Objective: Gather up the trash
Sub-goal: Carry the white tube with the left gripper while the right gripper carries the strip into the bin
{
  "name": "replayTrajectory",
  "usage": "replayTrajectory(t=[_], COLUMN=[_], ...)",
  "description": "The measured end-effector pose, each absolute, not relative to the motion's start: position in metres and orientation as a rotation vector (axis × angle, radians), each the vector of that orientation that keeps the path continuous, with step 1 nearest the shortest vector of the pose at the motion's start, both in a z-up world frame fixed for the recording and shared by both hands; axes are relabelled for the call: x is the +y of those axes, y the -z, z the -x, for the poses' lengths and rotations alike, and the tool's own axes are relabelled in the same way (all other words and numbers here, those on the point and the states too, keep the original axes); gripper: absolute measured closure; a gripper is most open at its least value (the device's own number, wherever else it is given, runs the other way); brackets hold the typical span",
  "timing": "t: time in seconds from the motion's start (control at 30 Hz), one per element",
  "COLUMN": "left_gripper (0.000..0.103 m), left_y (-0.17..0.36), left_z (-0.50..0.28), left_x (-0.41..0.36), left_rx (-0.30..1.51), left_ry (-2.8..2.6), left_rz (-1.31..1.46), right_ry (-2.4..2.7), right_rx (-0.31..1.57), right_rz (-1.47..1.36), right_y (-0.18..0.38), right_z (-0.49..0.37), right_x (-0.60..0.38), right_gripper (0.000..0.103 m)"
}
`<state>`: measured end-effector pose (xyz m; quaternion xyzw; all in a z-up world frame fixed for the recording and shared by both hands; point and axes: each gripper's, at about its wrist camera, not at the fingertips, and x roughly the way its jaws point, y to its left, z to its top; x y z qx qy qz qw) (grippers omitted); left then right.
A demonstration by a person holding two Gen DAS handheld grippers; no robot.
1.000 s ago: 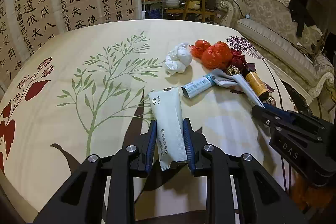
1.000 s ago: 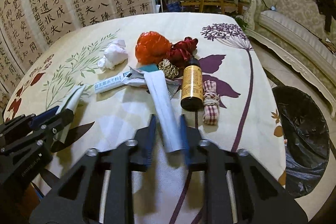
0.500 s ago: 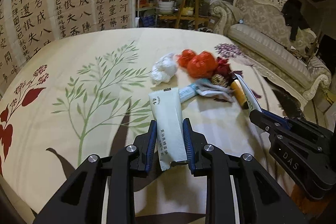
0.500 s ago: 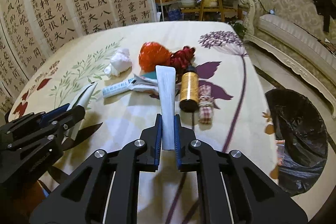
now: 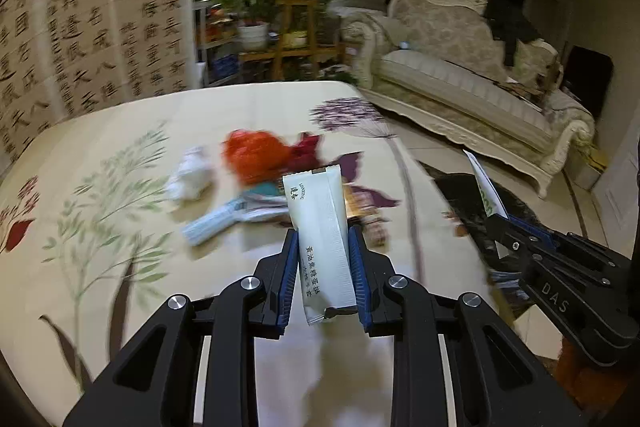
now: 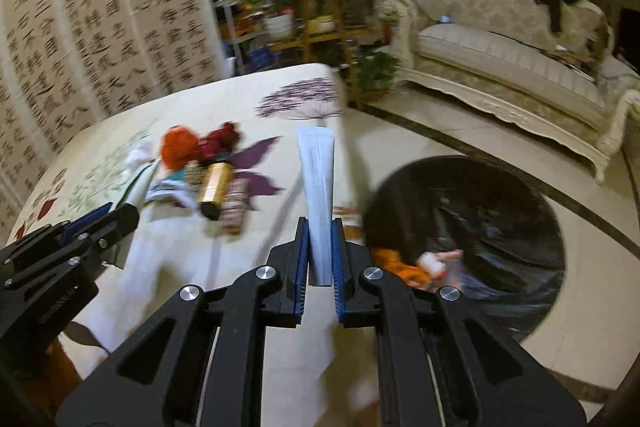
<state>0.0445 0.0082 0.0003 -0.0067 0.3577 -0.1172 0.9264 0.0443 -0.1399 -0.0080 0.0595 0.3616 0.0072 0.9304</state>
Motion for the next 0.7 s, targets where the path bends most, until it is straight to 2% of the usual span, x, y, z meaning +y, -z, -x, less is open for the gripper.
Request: replayTrajectory(t=[0.7], left_gripper=[0.077], left_y=[0.016], left_z=[-0.066], left_x=[-0.123], left_rx=[0.744], left_ry=[0.438], left_rz=[-0.162], right_ry=[0.19], right_rx=[0.761], right_rz=[-0.247], right_y=[0.042], right_z=[-0.037], right_x=[-0.244], right_gripper=[0.092])
